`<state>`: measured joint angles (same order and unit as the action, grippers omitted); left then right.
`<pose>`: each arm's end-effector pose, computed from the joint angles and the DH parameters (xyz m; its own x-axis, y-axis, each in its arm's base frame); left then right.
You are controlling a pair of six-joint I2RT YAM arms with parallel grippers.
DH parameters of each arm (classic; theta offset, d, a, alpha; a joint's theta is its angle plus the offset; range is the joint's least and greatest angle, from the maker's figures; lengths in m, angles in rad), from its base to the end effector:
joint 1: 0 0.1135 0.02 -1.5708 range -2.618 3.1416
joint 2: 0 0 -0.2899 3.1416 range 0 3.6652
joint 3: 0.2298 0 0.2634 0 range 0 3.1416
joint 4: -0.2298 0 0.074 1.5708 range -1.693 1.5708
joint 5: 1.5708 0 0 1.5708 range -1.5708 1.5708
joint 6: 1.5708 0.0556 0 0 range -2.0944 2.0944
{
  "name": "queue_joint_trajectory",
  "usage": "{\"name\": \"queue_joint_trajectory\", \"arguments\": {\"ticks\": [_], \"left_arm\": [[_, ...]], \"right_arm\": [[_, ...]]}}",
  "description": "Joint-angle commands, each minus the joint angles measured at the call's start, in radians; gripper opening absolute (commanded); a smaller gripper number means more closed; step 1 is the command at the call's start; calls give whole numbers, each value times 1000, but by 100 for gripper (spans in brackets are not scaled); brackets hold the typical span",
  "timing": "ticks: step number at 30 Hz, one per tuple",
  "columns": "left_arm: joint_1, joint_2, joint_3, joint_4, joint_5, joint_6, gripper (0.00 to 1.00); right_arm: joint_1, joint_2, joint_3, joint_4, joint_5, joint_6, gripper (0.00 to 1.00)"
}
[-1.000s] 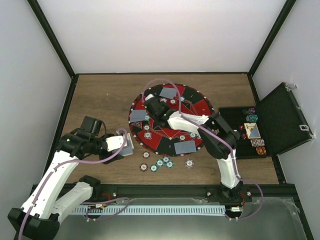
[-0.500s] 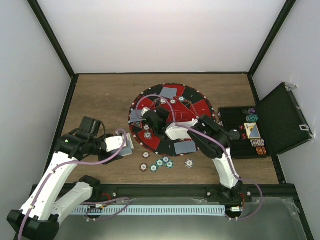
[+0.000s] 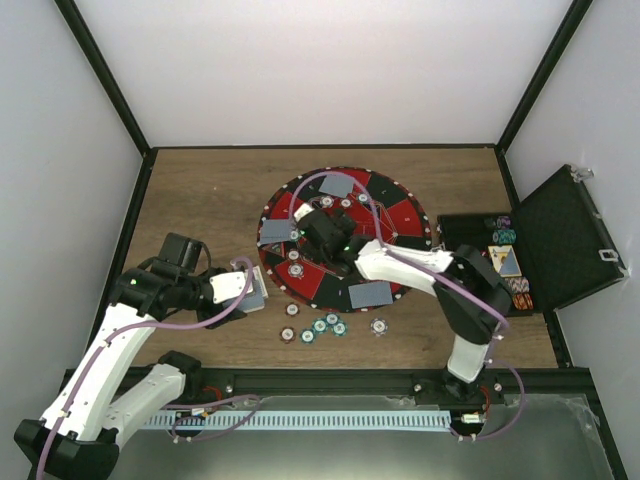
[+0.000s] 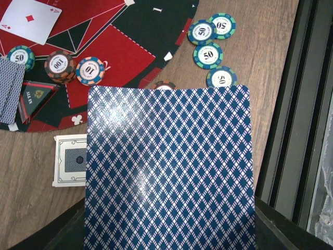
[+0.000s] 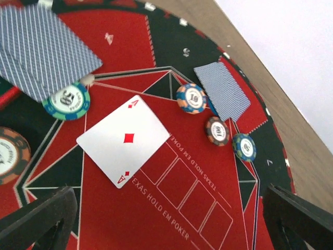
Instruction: Distribute texas hold em gaming equipment
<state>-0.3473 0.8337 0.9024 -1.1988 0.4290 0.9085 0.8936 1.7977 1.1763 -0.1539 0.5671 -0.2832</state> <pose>0.1144 -0.0660 0.2930 -0.1473 0.8160 -0.5590 0.9636 0.2459 0.1050 0.2833 0.3047 0.2108 -0.3046 -0.7550 -0.5807 -0.5229 0.6421 -0.5606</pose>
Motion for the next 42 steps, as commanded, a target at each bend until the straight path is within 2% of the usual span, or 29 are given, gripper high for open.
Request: {"name": "queue_joint_trajectory", "arguments": {"ticks": [1, 3, 5, 8, 12, 23, 27, 32, 42], "left_arm": [[3, -4, 24, 11, 29, -10, 9], [2, -6, 25, 14, 30, -11, 9], [3, -6, 27, 13, 33, -10, 9], [3, -8, 29, 11, 36, -7, 9], [3, -7, 27, 12, 40, -1, 9], [2, -7, 27, 22, 42, 5, 9], [2, -9, 26, 25, 42, 8, 9], [2, -9, 24, 28, 41, 11, 9], [2, -6, 24, 36, 39, 12, 10]], "right_arm": [[-14, -171, 30, -114, -65, 336, 100], [-66, -256, 43, -150, -239, 557, 100], [-127, -323, 35, -151, -499, 679, 100], [-142, -362, 35, -160, -744, 747, 100], [-130, -395, -23, -42, -1012, 876, 100], [7, -247, 3, 18, -1200, 1079, 97], [26, -213, -1, 40, -1227, 1102, 90], [38, -195, -24, 89, -1244, 1131, 86], [88, -113, -22, 131, -1274, 1159, 82]]}}
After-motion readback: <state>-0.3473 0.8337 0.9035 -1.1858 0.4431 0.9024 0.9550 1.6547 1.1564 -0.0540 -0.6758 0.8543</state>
